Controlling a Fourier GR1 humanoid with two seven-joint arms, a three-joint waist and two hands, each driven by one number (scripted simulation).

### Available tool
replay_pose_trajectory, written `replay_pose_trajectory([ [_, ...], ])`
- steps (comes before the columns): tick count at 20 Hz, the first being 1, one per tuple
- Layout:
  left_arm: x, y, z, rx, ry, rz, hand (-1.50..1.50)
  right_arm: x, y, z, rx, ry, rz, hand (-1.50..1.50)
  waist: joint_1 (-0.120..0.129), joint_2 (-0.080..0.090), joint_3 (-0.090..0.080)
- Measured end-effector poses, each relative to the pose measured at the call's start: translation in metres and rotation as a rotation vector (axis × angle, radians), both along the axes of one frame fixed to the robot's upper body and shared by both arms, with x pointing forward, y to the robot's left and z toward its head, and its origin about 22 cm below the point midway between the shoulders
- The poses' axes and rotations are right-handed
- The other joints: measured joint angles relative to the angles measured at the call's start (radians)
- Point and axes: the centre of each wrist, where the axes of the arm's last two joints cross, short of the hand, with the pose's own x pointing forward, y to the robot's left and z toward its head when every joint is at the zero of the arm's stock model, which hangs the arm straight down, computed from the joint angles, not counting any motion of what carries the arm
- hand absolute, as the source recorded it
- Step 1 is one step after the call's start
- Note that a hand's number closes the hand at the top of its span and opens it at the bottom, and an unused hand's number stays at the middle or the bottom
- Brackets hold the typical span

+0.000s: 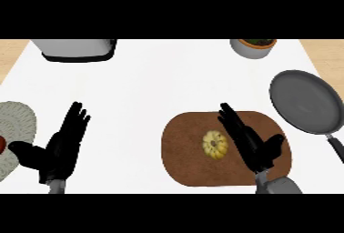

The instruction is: Pick the squash from the cutting board and place it in the pan

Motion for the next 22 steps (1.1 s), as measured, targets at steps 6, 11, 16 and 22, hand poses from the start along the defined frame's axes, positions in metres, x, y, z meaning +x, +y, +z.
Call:
replay_pose_trajectory([
  [6,0.016,0.005,0.029,0.082,-0.075,-0.029,0.00,0.047,0.026,0.082,-0.171,-0.257,0.266,1.50,0.041,0.011,0.004],
  [11,0.027,0.012,0.040,0.108,-0.078,-0.027,0.00,0.063,0.006,0.144,-0.604,-0.540,0.330,-1.50,0.015,0.005,0.003],
  [16,0.032,0.016,0.048,0.118,-0.074,-0.020,0.00,0.050,-0.028,0.181,-0.881,-0.661,0.367,-1.50,-0.003,0.008,0.005],
  [22,0.042,0.011,0.054,0.117,-0.074,-0.039,0.00,0.041,-0.027,0.230,-1.094,-0.753,0.476,-1.50,0.009,0.013,0.005],
])
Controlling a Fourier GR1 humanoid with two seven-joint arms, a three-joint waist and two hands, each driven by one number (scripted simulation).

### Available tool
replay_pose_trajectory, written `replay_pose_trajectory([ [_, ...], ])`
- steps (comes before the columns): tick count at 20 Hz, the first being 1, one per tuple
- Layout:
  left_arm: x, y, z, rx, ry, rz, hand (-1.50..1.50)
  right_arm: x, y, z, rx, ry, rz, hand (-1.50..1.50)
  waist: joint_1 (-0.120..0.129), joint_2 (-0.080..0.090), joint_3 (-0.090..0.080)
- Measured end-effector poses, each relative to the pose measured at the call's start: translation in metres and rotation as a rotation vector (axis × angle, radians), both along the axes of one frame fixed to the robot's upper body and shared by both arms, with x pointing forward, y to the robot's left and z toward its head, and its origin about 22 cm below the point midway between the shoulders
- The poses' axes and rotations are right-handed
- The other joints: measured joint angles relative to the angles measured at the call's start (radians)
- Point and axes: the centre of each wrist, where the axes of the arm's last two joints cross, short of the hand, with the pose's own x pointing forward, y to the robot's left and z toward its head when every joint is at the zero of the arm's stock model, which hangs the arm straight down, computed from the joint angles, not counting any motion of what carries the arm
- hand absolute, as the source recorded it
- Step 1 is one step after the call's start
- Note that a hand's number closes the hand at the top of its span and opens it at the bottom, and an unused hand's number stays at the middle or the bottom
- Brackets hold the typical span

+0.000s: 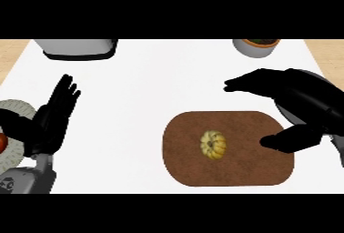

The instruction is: Pick the squash from the cutting board and place it in the pan

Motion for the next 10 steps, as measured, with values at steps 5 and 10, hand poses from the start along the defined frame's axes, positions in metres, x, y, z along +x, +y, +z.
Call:
replay_pose_trajectory([
  [5,0.009,-0.002,0.006,-0.004,0.000,-0.011,0.00,-0.004,0.035,0.013,-0.174,-0.002,0.032,-1.50,0.014,0.003,-0.001],
  [10,0.008,-0.005,0.004,-0.005,-0.006,-0.021,0.00,0.000,0.078,0.011,-0.393,-0.017,0.031,-1.50,0.027,0.005,-0.001],
])
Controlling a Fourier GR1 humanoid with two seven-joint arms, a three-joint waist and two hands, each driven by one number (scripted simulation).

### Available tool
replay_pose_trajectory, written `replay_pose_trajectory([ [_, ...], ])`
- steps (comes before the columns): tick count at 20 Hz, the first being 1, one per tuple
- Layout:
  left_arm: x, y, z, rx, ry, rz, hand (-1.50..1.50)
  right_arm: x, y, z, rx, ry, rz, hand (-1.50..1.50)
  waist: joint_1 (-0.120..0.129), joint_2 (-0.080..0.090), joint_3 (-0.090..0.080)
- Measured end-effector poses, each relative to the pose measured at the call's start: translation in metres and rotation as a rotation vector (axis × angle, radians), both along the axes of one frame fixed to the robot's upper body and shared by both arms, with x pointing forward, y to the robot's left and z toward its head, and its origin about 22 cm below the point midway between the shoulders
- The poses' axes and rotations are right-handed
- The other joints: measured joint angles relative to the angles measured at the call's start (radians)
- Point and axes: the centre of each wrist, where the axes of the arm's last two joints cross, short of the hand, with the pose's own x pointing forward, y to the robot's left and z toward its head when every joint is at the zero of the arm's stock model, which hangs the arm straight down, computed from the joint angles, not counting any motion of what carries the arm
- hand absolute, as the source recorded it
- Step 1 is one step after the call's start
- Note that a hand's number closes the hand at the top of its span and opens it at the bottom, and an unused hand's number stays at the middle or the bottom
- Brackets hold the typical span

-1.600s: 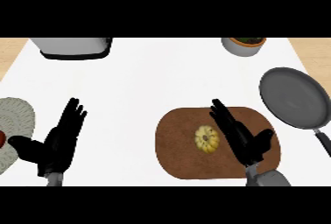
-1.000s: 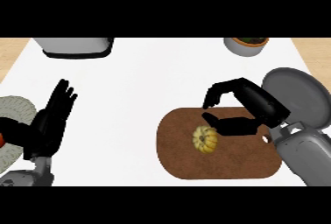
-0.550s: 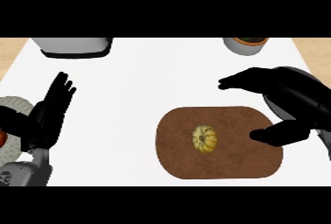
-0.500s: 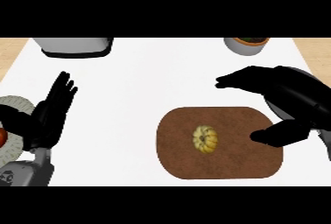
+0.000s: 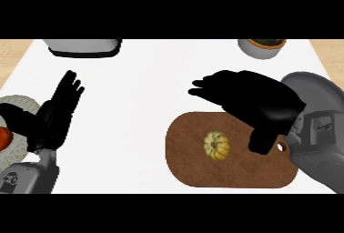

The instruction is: Pick the squash from the cutting board and place it in the pan

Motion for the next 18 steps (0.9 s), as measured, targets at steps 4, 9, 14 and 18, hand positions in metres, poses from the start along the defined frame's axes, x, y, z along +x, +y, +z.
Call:
replay_pose_trajectory([
  [4,0.005,0.001,0.003,-0.002,0.001,-0.004,0.00,0.001,0.032,-0.015,-0.170,0.029,-0.002,-1.50,-0.001,0.000,0.000],
  [9,0.003,0.001,0.001,-0.001,0.008,-0.003,0.00,0.005,0.050,-0.036,-0.410,0.121,-0.027,-1.50,-0.005,-0.001,0.000],
  [14,-0.002,0.006,-0.004,0.005,0.007,0.013,0.00,-0.004,0.066,-0.044,-0.501,0.159,-0.008,-1.50,-0.014,-0.003,0.001],
  [18,-0.001,0.004,0.000,0.000,0.008,0.015,0.00,-0.017,0.075,-0.049,-0.582,0.126,0.017,-1.50,-0.017,-0.003,0.001],
])
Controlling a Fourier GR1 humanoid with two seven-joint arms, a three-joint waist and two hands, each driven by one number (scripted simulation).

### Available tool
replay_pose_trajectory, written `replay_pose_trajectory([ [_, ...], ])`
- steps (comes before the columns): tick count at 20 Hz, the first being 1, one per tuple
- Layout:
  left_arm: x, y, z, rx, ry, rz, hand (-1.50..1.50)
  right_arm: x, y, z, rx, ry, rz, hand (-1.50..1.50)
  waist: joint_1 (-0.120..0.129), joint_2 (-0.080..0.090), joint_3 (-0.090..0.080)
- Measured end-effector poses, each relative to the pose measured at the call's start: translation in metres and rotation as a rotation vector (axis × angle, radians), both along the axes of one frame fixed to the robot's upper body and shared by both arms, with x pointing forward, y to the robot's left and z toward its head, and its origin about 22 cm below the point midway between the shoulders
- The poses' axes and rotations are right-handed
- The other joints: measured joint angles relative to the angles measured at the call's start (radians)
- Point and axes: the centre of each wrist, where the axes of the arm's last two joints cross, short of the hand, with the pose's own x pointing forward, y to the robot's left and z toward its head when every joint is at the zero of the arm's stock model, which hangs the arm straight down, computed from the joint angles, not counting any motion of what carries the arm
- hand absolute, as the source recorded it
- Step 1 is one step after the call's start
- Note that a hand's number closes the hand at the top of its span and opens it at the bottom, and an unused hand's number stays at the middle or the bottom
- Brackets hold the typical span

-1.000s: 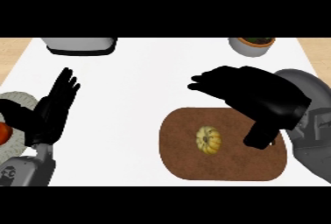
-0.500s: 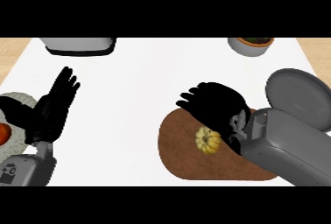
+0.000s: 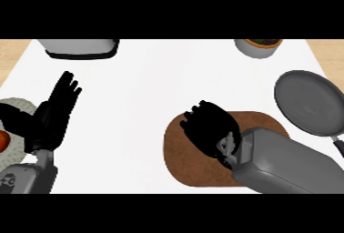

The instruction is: Pick the squash from the cutting board and place it in the pan

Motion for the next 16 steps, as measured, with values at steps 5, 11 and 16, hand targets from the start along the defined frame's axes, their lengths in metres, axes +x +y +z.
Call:
replay_pose_trajectory([
  [5,-0.001,-0.001,-0.003,-0.005,0.001,0.001,0.00,-0.019,0.017,-0.010,-0.072,-0.084,0.034,-1.50,-0.001,0.000,0.000],
  [11,0.003,0.005,-0.003,-0.002,-0.001,0.000,0.00,-0.032,0.026,-0.020,-0.081,-0.107,0.050,-1.50,0.000,0.002,0.000],
  [16,0.001,0.005,-0.001,0.000,0.000,0.000,0.00,-0.042,0.037,-0.044,-0.108,-0.109,0.029,-1.50,0.000,0.002,0.001],
])
